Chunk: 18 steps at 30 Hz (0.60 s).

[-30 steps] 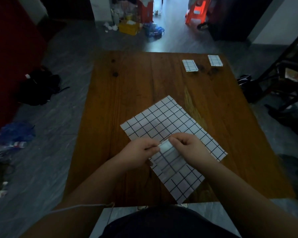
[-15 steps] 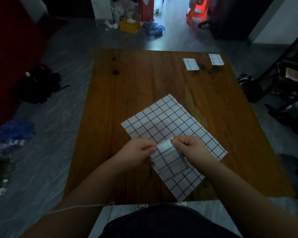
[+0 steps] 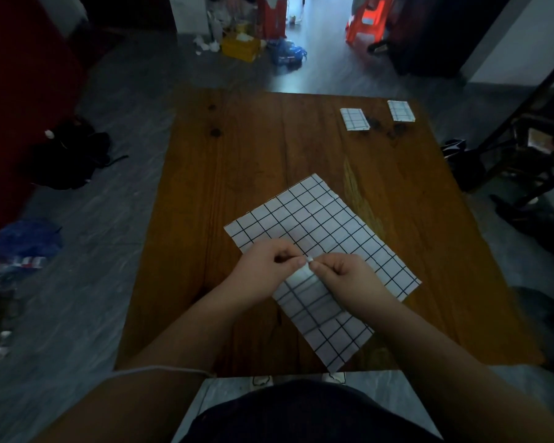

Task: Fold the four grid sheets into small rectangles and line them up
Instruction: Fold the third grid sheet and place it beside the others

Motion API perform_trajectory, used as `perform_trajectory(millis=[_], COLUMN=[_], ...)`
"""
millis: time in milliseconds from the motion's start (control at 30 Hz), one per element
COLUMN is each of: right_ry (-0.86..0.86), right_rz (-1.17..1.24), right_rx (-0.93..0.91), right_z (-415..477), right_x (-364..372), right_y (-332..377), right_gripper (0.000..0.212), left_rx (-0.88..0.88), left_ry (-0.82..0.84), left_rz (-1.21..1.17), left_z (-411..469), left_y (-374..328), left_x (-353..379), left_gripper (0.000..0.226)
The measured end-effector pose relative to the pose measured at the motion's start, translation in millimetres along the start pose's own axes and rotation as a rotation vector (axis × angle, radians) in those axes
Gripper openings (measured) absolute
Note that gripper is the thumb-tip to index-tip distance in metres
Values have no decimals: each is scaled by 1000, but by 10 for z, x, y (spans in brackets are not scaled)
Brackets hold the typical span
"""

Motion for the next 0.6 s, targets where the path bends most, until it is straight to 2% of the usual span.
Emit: perform_trajectory(millis=[167, 300, 433, 600], right_ry=[16, -4, -27, 17], right_rz=[-41, -46, 12, 89], right_rx=[-3, -26, -43, 8], right_z=[-38, -28, -34, -44], right_x=[16, 38, 22, -3], right_y=[-19, 20, 78, -36], right_gripper=[25, 20, 23, 24], left_rx=[24, 76, 125, 39], left_ry=[23, 31, -7, -151], left_rz=[-24, 14, 8, -78], left_z=[-53, -52, -40, 8], left_y=[-26, -89, -148, -29], left_x=[28, 73, 13, -314], left_gripper=[11, 12, 14, 15])
Point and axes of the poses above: each hand's wrist, its own z-axis towards the middle knuckle, its own x-axis out of the palm, y = z × x, the point moved 8 cm from there along z, towards the middle knuckle, and after that the axes turned 4 degrees about -z, right-handed, at the moved point
